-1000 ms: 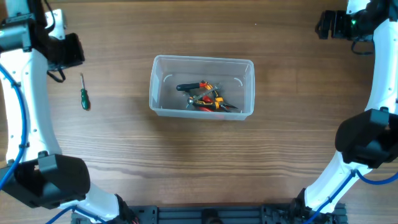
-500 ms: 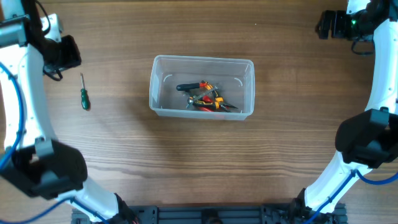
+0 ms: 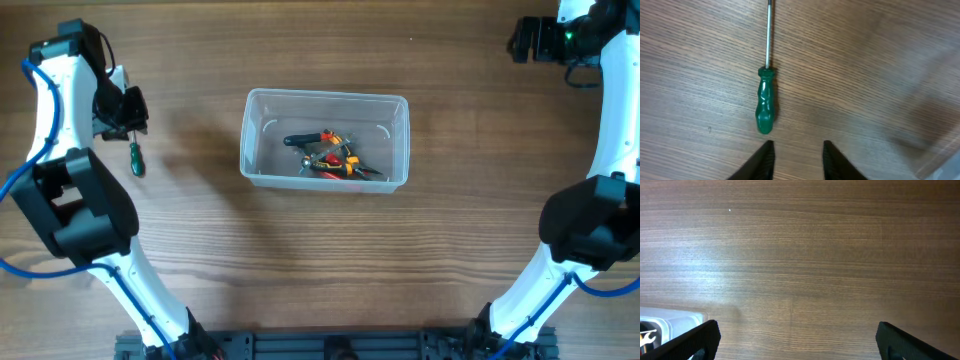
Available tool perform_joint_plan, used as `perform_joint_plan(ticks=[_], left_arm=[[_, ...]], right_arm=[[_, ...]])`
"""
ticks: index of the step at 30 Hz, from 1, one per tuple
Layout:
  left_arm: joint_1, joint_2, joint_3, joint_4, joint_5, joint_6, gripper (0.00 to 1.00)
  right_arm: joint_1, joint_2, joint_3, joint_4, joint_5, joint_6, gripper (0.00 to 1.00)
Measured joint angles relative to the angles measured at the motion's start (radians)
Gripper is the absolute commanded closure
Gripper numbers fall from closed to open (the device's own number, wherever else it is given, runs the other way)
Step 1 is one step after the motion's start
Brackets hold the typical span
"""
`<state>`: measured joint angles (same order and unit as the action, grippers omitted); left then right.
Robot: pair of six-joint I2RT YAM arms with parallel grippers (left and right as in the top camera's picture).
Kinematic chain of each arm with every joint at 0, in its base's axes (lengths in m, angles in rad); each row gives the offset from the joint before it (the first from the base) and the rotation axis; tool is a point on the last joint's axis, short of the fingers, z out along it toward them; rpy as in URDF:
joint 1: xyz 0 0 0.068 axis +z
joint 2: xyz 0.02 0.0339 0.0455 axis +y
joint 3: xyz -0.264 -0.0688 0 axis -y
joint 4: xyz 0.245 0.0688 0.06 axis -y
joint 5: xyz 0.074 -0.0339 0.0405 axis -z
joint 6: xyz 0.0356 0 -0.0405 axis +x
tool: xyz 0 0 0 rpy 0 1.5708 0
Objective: Pack container
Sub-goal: 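Lower the left gripper onto the green screwdriver handle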
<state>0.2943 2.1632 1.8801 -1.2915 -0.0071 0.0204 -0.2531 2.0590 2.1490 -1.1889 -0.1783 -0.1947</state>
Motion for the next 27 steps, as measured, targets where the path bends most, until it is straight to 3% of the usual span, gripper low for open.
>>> perform_joint_plan(ticks=[7, 12, 15, 27], left_arm=[[0.058, 0.019, 0.0, -0.009, -0.004, 0.0, 0.8], [0.101, 0.019, -0.066, 0.028, -0.002, 0.0, 0.75], [0.101, 0.019, -0.141, 0.08, 0.005, 0.008, 0.65], [0.101, 0.019, -0.198, 0.205, 0.062, 0.09, 0.65]], right_arm=[[0.0, 0.0, 0.0, 0.0, 0.0, 0.0, 0.0], [0.0, 0.0, 0.0, 0.0, 0.0, 0.0, 0.0], [0.0, 0.0, 0.0, 0.0, 0.0, 0.0, 0.0], [0.0, 0.0, 0.0, 0.0, 0.0, 0.0, 0.0]])
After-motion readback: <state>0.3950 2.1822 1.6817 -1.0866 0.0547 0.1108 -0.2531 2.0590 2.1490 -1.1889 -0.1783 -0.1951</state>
